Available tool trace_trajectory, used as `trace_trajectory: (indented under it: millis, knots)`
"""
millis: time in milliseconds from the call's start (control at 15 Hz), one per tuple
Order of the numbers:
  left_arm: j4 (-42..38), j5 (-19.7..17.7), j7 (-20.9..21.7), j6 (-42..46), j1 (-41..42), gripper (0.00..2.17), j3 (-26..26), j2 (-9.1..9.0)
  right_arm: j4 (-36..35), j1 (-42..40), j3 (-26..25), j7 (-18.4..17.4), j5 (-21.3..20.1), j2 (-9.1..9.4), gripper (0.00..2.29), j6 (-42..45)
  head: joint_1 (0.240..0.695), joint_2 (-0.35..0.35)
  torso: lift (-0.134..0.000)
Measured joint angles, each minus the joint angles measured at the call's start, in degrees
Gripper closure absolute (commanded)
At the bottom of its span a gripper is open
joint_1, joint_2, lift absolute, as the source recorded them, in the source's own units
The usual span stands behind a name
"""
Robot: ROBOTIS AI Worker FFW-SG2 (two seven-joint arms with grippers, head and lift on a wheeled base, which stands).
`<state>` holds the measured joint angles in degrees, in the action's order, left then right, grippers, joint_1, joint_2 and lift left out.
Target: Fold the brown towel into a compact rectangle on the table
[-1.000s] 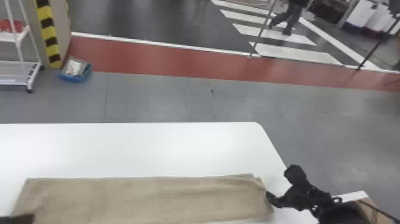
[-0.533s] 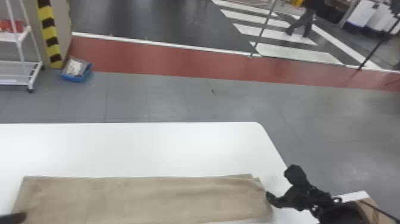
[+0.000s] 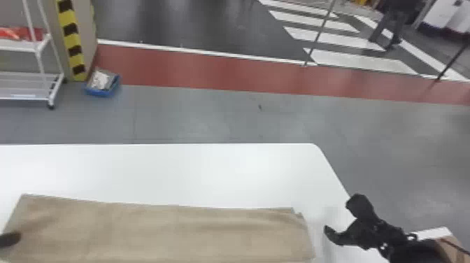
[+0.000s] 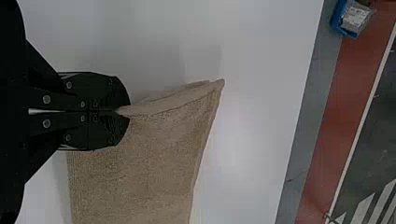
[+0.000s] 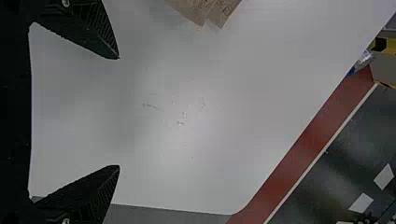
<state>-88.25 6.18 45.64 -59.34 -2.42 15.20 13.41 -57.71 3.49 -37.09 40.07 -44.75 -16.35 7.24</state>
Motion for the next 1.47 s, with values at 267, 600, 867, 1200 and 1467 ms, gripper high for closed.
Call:
trace_trajectory:
  millis: [267, 600, 867, 1200, 1467]
  knots:
    - [-10.09, -2.51, 1.23, -5.87, 4.39, 2.14, 1.26, -1.75, 0.13, 0.00, 0.18, -0.09, -0.18, 0.24, 0.04, -0.01, 0.695, -0.293, 0.000]
    - [-25.00, -4.31, -5.60, -14.99, 8.56, 2.14, -8.30, -7.97, -0.68, -0.07, 0.37, -0.02, -0.79, 0.94, 0.04, -0.58, 0.695, -0.350, 0.000]
    - [-25.13, -6.23, -13.32, -15.86, 5.98, 2.14, -19.14, -10.20, -1.63, -0.77, 0.16, 0.10, -0.82, 1.23, 0.04, -0.88, 0.695, -0.350, 0.000]
    - [-25.73, -8.76, -17.47, -18.47, 6.05, 2.14, -26.67, -12.07, -1.70, -0.94, -0.21, 0.10, -0.70, 1.07, 0.04, -0.88, 0.695, -0.350, 0.000]
    - [-24.48, -9.62, -24.05, -17.01, 4.58, 2.14, -34.46, -12.73, -1.70, -0.88, 0.23, 0.09, -0.59, 1.23, 0.04, -0.88, 0.695, -0.350, 0.000]
